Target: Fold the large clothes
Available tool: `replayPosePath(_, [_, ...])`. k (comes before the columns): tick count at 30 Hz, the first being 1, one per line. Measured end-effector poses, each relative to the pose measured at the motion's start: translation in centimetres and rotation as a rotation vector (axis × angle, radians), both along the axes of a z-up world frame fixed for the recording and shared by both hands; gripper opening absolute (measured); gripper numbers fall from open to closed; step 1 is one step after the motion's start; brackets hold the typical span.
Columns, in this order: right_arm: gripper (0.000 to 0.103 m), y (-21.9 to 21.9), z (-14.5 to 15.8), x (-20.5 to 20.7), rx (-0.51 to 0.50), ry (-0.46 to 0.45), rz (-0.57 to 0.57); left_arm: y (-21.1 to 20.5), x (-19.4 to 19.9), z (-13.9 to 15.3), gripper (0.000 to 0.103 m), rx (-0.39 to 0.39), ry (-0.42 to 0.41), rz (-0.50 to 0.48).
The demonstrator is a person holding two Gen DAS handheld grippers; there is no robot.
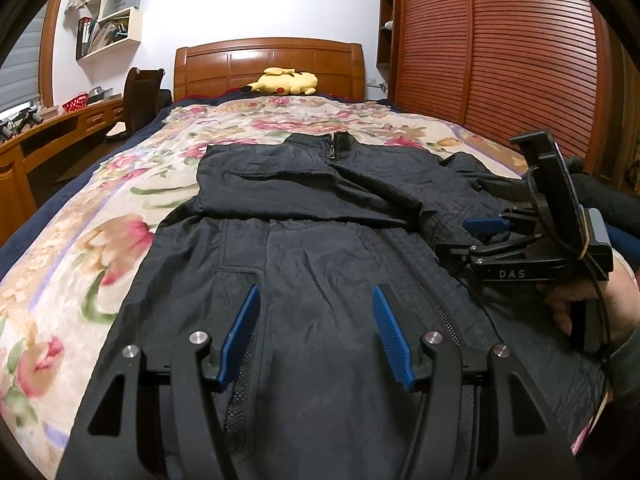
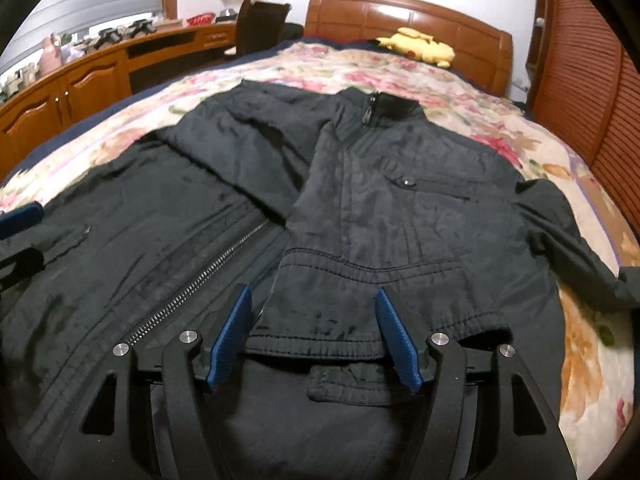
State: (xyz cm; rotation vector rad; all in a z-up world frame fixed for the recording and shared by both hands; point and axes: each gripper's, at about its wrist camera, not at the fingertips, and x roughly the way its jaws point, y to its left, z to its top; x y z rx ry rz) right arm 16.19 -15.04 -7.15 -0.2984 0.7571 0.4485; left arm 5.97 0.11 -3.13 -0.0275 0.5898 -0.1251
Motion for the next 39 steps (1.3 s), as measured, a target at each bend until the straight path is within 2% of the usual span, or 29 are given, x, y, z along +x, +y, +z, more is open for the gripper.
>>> replayPosePath(5, [0.066, -0.3, -0.3, 0.4, 0.007, 0.024, -0.006, 0.0, 0.0, -0.1, 0.058, 0.001, 0.001, 0.000])
replayPosePath(7, [0.062, -0.4, -0.3, 0.4, 0.013, 0.029, -0.010, 0.0, 0.0, -0.1, 0.058, 0.000, 0.001, 0.000])
replayPosePath(8, [0.054, -0.4, -0.3, 0.5, 0.017, 0.032, -0.009, 0.0, 0.0, -0.1, 0.058, 0.001, 0.001, 0.000])
replayPosePath(9, [0.040, -0.4, -0.3, 0.5, 0.023, 0.036, -0.005, 0.0, 0.0, -0.1, 0.058, 0.001, 0.001, 0.000])
replayPosePath(10, [0.031, -0.5, -0.3, 0.5, 0.028, 0.036, -0.002, 0.0, 0.0, -0.1, 0.058, 0.000, 0.001, -0.001])
replayPosePath(11, [0.011, -0.5, -0.2, 0.5, 0.029, 0.035, -0.004, 0.0, 0.0, -0.1, 0.058, 0.000, 0.001, -0.002])
replayPosePath(17, [0.008, -2.2, 2.2, 0.4, 0.085, -0.024, -0.034, -0.1, 0.0, -0.2, 0.058, 0.004, 0.003, 0.000])
replayPosePath(28, [0.008, -6.7, 5.5, 2.2, 0.199, -0.092, -0.176, -0.1, 0.0, -0.6, 0.058, -0.010, 0.011, -0.005])
replayPosePath(39, [0.008, -9.8, 6.0, 3.3, 0.215, -0.131, -0.316, 0.1, 0.1, -0.5, 0.058, -0.015, 0.013, -0.007])
